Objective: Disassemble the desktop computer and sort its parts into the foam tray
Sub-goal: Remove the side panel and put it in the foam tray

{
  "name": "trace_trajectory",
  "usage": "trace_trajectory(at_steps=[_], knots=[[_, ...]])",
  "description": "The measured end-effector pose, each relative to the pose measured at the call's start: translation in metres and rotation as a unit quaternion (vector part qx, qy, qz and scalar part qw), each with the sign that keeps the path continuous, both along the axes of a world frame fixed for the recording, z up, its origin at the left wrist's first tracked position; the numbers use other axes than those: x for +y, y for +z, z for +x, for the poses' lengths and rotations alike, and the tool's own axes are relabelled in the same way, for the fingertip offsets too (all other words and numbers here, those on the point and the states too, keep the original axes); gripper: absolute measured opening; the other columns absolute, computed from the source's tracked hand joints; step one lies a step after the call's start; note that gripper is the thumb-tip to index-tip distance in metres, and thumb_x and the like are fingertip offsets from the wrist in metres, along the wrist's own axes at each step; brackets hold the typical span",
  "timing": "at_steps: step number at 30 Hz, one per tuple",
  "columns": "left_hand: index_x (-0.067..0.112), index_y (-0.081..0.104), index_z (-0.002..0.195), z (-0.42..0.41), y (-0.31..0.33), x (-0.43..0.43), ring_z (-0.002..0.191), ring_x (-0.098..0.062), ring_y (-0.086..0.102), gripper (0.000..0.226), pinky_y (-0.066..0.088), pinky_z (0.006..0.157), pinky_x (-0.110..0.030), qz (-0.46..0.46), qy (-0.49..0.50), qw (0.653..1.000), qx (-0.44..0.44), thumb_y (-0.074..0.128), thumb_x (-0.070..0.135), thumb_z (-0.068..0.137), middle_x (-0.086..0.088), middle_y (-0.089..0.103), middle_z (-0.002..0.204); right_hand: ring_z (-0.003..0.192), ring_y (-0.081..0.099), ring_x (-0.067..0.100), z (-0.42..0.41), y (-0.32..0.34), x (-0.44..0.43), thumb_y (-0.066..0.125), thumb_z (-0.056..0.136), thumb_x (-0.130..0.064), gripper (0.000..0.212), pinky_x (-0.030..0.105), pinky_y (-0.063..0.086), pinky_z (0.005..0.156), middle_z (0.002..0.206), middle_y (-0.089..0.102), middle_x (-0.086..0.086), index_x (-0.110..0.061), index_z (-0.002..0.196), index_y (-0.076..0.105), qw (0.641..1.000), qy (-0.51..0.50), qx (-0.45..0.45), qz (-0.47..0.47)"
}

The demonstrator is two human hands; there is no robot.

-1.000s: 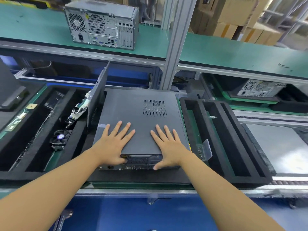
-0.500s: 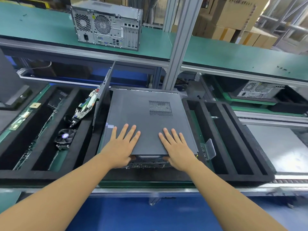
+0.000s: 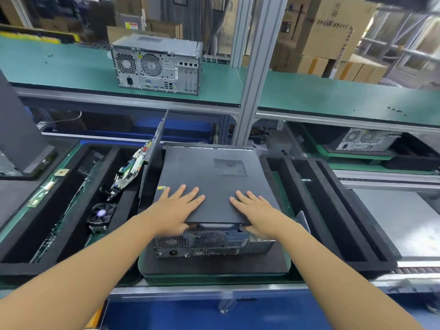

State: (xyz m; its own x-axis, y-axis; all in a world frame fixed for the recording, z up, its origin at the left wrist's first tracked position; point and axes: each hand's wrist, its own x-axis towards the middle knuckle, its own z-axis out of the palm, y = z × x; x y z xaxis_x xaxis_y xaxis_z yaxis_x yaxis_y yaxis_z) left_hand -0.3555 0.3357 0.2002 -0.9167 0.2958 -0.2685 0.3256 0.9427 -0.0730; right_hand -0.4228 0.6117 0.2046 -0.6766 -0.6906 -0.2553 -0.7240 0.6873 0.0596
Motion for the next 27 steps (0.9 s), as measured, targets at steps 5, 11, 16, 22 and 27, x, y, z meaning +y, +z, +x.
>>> trace_trajectory(at_steps=[5, 11, 16, 22, 27], knots=[[0.035, 0.019, 0.154, -0.009, 0.057, 0.000, 0.145, -0.015, 0.032, 0.074, 0.039, 0.110, -0.040, 0.015, -0.010, 0.996, 0.087, 0.044, 0.009, 0.090, 0.014, 0.025, 0.161, 0.142, 0.030, 0.028, -0.006, 0.050, -0.010, 0.046, 0.096, -0.015, 0.067, 0.043, 0.033, 0.113, 0.162, 0.020, 0.001, -0.024, 0.155, 0.016, 0.997, -0.020, 0.060, -0.054], [0.030, 0.061, 0.128, -0.013, 0.091, 0.013, 0.096, -0.022, 0.070, 0.056, 0.055, 0.071, -0.039, 0.042, 0.010, 0.952, 0.304, 0.054, -0.001, 0.082, 0.006, 0.072, 0.110, 0.103, 0.063, 0.024, -0.008, 0.076, -0.018, 0.049, 0.085, 0.002, 0.074, 0.034, 0.052, 0.065, 0.137, 0.057, -0.002, -0.035, 0.147, 0.036, 0.964, -0.047, 0.200, -0.167], [0.021, 0.075, 0.104, -0.034, 0.133, 0.029, 0.104, -0.026, 0.068, 0.028, 0.046, 0.091, -0.044, 0.066, -0.033, 0.837, 0.543, 0.064, 0.001, 0.086, 0.000, 0.073, 0.113, 0.085, 0.070, 0.031, -0.019, 0.105, -0.002, 0.057, 0.076, 0.008, 0.061, 0.032, 0.044, 0.059, 0.107, 0.075, 0.003, -0.022, 0.128, 0.065, 0.916, -0.079, 0.254, -0.301], [0.020, 0.028, 0.155, -0.061, 0.142, 0.058, 0.151, -0.026, 0.015, 0.065, 0.018, 0.115, -0.049, 0.080, 0.071, 0.769, 0.630, 0.054, 0.017, 0.096, -0.003, 0.012, 0.165, 0.067, 0.067, 0.030, -0.037, 0.130, 0.032, 0.062, 0.078, 0.008, 0.058, 0.025, 0.045, 0.056, 0.085, 0.075, 0.006, -0.022, 0.127, 0.067, 0.864, -0.161, 0.282, -0.385], [0.010, 0.034, 0.152, -0.087, 0.109, 0.108, 0.150, -0.025, 0.020, 0.063, 0.026, 0.115, -0.048, 0.215, 0.081, 0.849, 0.476, 0.056, 0.019, 0.094, -0.004, 0.017, 0.164, 0.061, 0.057, 0.034, -0.071, 0.145, 0.083, 0.056, 0.092, -0.005, 0.038, 0.039, 0.051, 0.056, 0.075, 0.069, 0.011, -0.021, 0.125, 0.064, 0.830, -0.246, 0.214, -0.453]])
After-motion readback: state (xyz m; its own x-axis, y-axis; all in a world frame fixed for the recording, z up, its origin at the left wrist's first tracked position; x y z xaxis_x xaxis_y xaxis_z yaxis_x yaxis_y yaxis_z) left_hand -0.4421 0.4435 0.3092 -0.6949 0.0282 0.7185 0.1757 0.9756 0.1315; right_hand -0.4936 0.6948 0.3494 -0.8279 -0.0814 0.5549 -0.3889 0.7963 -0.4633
